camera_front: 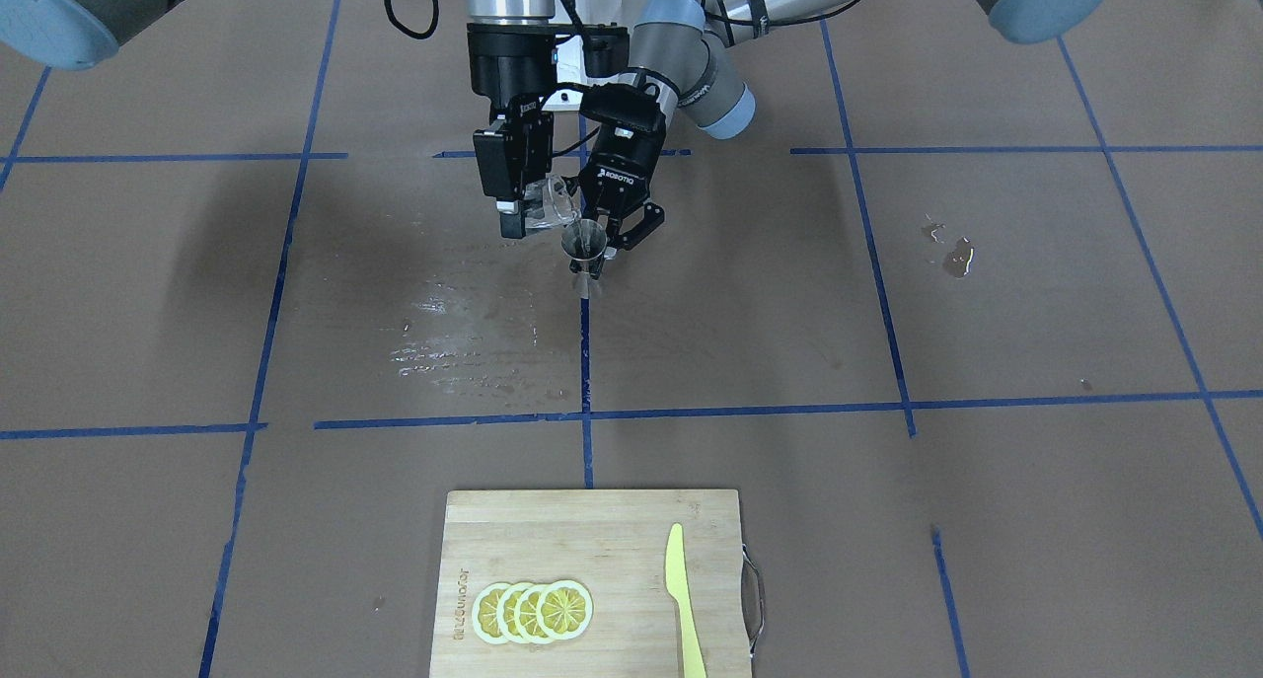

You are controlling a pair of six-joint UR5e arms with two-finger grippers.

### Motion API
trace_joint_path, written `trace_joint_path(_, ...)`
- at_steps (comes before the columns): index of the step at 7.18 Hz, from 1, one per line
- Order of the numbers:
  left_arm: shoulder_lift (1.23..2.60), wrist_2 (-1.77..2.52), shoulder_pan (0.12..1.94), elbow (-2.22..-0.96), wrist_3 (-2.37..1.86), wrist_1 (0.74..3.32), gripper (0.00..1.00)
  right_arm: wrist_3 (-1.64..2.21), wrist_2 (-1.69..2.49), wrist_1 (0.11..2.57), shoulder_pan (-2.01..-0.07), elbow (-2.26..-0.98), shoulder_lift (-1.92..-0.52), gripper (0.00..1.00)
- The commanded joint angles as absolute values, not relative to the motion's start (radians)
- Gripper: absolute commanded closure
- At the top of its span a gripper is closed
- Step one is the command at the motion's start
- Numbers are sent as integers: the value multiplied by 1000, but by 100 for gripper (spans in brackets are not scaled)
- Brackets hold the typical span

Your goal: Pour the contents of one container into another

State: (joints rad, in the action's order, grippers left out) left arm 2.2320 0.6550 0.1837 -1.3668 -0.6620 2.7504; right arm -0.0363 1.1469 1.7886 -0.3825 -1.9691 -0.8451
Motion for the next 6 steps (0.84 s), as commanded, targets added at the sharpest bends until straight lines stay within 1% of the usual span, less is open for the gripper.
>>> trace_joint_path(1, 2232, 655, 184, -1367, -663, 2750, 100, -78, 1137, 1815, -383, -1968, -835, 100)
trace_joint_path(6, 2232, 655, 183, -1367, -661, 2750, 100, -144, 1120, 1821, -383, -1967, -831, 100)
